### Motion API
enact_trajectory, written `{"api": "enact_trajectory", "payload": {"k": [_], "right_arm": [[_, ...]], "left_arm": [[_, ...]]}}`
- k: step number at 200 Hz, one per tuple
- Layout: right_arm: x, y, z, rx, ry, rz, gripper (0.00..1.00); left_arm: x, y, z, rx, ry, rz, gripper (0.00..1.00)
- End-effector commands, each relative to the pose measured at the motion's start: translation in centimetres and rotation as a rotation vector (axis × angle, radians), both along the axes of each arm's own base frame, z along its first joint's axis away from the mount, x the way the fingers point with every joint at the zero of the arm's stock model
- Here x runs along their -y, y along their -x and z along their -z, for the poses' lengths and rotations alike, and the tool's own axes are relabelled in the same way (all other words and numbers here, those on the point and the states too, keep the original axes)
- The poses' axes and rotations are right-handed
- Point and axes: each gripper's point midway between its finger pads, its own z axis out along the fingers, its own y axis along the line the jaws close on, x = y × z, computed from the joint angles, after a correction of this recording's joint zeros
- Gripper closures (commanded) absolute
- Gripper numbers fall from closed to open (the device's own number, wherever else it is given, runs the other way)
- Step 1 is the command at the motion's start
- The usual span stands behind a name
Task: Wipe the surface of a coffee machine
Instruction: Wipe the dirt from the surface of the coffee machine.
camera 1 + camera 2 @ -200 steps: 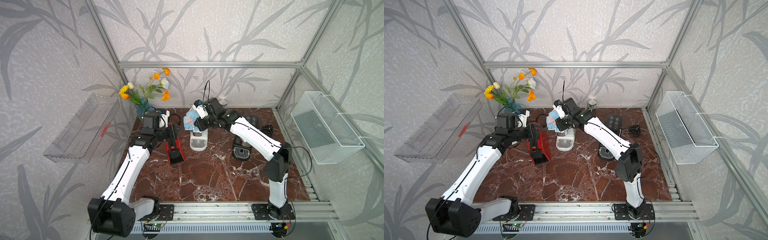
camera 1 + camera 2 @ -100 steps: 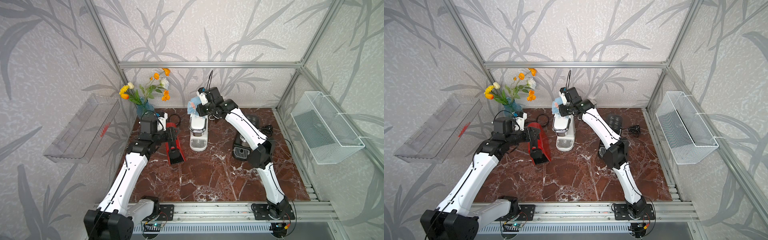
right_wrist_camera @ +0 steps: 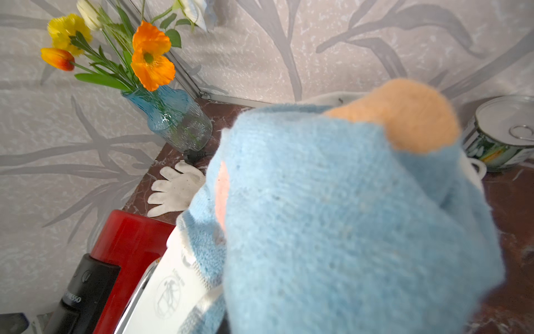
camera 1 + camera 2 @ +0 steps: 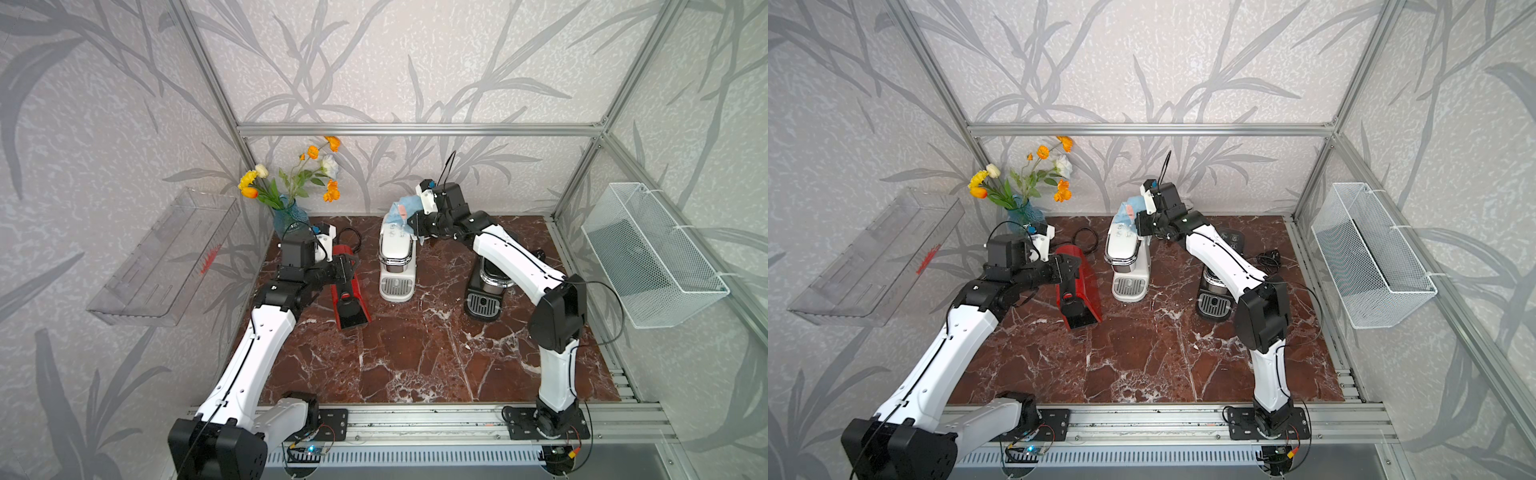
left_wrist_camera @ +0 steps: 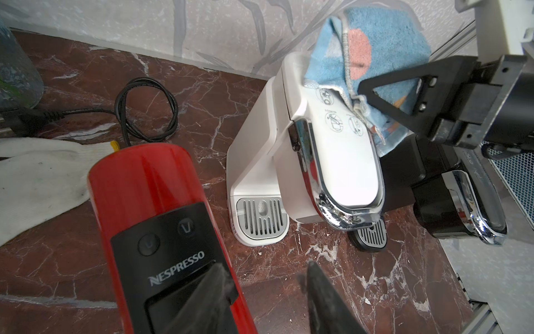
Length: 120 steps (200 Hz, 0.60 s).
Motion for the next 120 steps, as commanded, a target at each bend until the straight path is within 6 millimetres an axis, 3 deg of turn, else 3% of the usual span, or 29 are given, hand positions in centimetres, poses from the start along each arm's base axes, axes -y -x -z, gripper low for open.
{"api": "enact_trajectory", "payload": {"k": [1, 20, 64, 120], "right_arm": [[0.4, 2.9, 5.8, -0.185, 0.034, -0.024, 1.0], [0.1, 3.0, 5.5, -0.169, -0.043, -0.022, 1.0], [-1.1, 1.6, 7.7, -0.233, -0.28, 0.007, 1.0], [0.6, 0.4, 8.6, -0.218, -0.454, 0.136, 1.0]], "left_arm": [[0.4, 0.0, -0.4, 0.02, 0.015, 0.024, 0.55], [0.7, 0.1, -0.4, 0.02, 0.028, 0.038, 0.55], [0.7, 0.0, -0.2, 0.017, 0.03, 0.041, 0.55], [1.0, 0.0, 0.1, 0.008, 0.038, 0.051, 0.55]]}}
